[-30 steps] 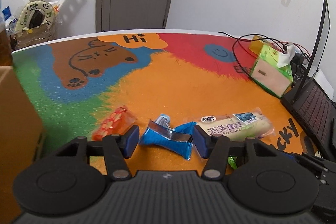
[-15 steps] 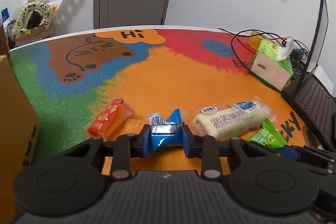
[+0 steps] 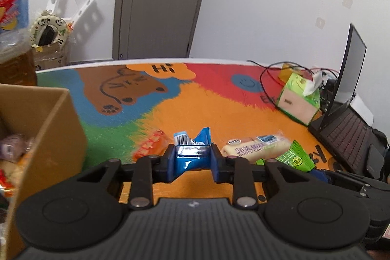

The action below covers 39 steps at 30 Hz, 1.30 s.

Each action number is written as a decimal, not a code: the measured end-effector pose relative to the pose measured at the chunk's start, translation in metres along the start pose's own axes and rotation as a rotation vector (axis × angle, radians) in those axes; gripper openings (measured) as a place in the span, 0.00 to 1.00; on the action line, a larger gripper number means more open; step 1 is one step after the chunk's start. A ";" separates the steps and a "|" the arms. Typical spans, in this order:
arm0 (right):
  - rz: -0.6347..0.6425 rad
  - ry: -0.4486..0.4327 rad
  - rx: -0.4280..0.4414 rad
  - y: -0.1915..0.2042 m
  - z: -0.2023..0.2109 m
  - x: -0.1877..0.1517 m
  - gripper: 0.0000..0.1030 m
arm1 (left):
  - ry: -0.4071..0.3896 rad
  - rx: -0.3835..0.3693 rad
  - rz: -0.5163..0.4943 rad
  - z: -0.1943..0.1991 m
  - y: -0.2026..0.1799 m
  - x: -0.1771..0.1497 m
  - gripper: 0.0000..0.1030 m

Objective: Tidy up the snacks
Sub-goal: 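Grasp the blue wrapped candy with the left tool while the right tool grasps the green packet, then carry the blue candy in the left tool while the right tool carries the green packet into the box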

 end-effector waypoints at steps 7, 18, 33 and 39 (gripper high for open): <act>0.028 -0.029 0.019 0.024 0.012 0.004 0.26 | -0.043 -0.002 0.020 0.034 0.017 -0.004 0.27; 0.085 -0.070 0.054 0.068 0.022 0.012 0.26 | -0.111 0.029 0.060 0.083 0.056 -0.010 0.27; 0.128 -0.098 0.103 0.118 0.019 0.024 0.26 | -0.154 0.101 0.159 0.119 0.121 -0.017 0.27; 0.160 -0.096 0.129 0.139 0.017 0.027 0.26 | -0.153 0.109 0.185 0.125 0.138 -0.021 0.28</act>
Point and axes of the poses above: each gripper's, at about its wrist camera, not at the fingertips, and z roughly against the way its jaws point, y to its left, x to its top, the point moved 2 cm from there along -z, roughly the way its jaws point, and after that the axes turned 14 degrees about y, right-handed, at the moved point
